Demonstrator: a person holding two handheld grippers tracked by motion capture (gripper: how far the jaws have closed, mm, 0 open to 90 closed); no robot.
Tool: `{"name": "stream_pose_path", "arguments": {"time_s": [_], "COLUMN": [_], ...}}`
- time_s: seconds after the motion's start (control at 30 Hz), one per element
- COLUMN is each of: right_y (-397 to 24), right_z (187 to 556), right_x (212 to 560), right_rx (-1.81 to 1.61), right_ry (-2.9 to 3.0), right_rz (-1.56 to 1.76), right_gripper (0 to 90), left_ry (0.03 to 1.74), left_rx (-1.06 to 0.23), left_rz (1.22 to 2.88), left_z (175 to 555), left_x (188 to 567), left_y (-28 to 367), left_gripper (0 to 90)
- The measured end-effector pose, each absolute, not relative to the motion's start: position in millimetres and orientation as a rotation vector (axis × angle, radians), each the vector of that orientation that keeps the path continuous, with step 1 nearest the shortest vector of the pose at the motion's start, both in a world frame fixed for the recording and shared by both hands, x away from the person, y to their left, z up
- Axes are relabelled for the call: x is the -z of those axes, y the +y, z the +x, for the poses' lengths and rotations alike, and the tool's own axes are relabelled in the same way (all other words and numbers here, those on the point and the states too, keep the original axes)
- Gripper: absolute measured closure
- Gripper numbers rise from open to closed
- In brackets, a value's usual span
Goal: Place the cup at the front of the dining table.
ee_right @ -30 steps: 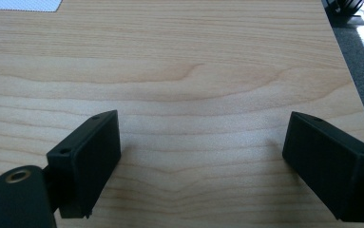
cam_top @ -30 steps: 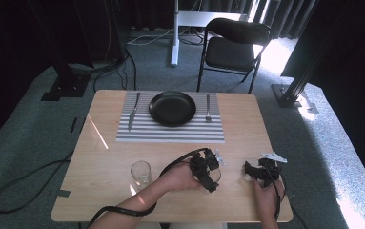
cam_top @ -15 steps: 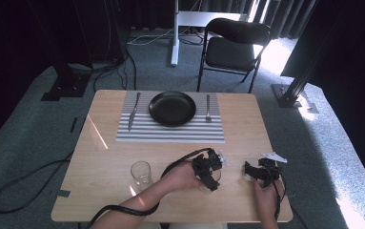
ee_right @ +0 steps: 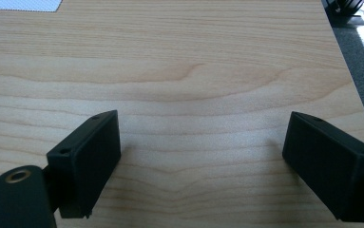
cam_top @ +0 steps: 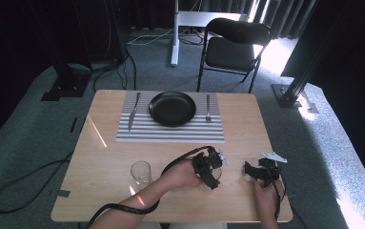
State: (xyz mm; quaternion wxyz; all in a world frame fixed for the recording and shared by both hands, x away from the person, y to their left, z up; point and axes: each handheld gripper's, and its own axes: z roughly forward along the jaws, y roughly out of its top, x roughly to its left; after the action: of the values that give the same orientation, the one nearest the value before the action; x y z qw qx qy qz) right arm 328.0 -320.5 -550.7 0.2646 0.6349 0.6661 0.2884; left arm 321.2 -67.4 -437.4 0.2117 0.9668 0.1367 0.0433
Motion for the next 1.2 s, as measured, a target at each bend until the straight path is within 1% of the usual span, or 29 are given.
{"name": "stream_pose_path", "arguments": {"time_s": [0.1,0.27,0.5,0.73,0.83,1.2], "right_y": [-320.5,-320.4,-320.6,-320.6,-320.6,-320.6], "right_z": [328.0,327.9,328.0,328.0,328.0,328.0], "right_x": [550.6,550.6,550.6,550.6,550.6,550.6], "right_rx": [-0.78,-0.78,-0.78,-0.778,-0.779,-0.779], "right_ry": [1.8,1.8,1.801,1.801,1.8,1.8], "right_rz": [1.716,1.717,1.715,1.715,1.715,1.714], "right_gripper": [11.8,11.8,11.8,11.9,11.8,11.8], "left_ry": [0.395,0.408,0.475,0.504,0.561,0.647], "left_rx": [-0.139,-0.121,-0.148,-0.148,-0.162,-0.215], "left_rz": [2.689,2.686,2.682,2.67,2.658,2.657], "left_z": [325.5,331.2,343.9,351.9,360.2,375.9], "left_x": [436.7,436.0,433.0,430.8,428.5,424.7], "left_y": [-68.1,-66.5,-63.4,-58.4,-53.0,-29.0], "left_gripper": [28.5,28.5,28.5,28.5,28.5,28.5]}}
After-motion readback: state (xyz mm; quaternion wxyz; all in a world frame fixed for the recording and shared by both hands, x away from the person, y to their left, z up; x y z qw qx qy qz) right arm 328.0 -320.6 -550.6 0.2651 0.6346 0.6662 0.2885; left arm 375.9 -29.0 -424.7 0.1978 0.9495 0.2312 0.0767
